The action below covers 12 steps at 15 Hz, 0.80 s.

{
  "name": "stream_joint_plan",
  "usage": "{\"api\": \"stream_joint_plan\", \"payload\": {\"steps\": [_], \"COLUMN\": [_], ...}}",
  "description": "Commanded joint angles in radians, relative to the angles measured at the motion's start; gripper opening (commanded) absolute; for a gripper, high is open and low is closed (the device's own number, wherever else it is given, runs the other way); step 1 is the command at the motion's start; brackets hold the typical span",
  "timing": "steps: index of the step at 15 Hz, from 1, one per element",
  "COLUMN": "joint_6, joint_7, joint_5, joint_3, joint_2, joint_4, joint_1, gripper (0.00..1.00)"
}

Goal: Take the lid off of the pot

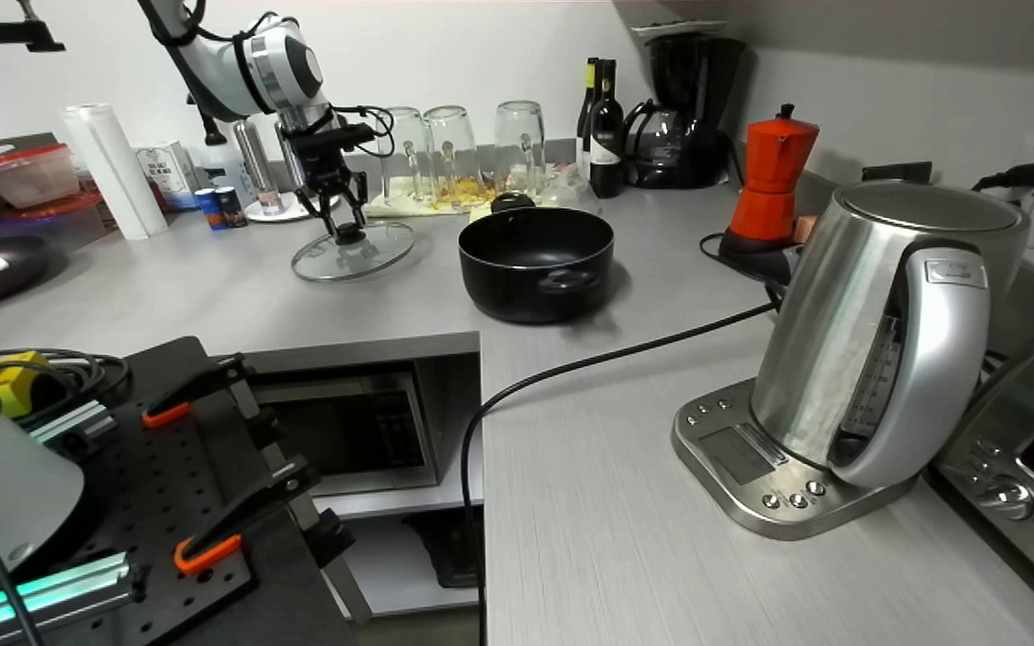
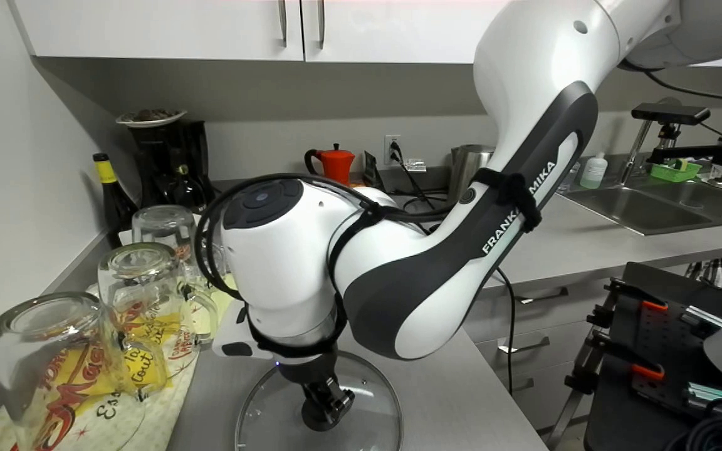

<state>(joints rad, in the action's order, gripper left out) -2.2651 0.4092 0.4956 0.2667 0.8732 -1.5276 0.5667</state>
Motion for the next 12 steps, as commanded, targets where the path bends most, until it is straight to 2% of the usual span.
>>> {"api": "stream_joint_plan", "payload": {"steps": [1,2,5,6,10,12], "joint_6": [0.011,0.010,0.006,0.002,-0.013,0.001], "joint_7": [-0.018,-0.020,-0.023,-0.024,-0.045,-0.012], "joint_5": [-0.002,-0.002,-0.002,-0.001,0.014,-0.008], "joint_3": [-0.014,-0.015,-0.015,-0.014,-0.024,-0.009], "joint_2": [0.013,0.013,0.008,0.002,-0.032,-0.006], "joint_4": [0.044,0.046,0.050,0.046,0.024,0.043], "joint_1": [0.019,0.020,0.021,0.021,0.030,0.017], "gripper": [0.78,0.80,0.98,1.00,1.00,1.00]}}
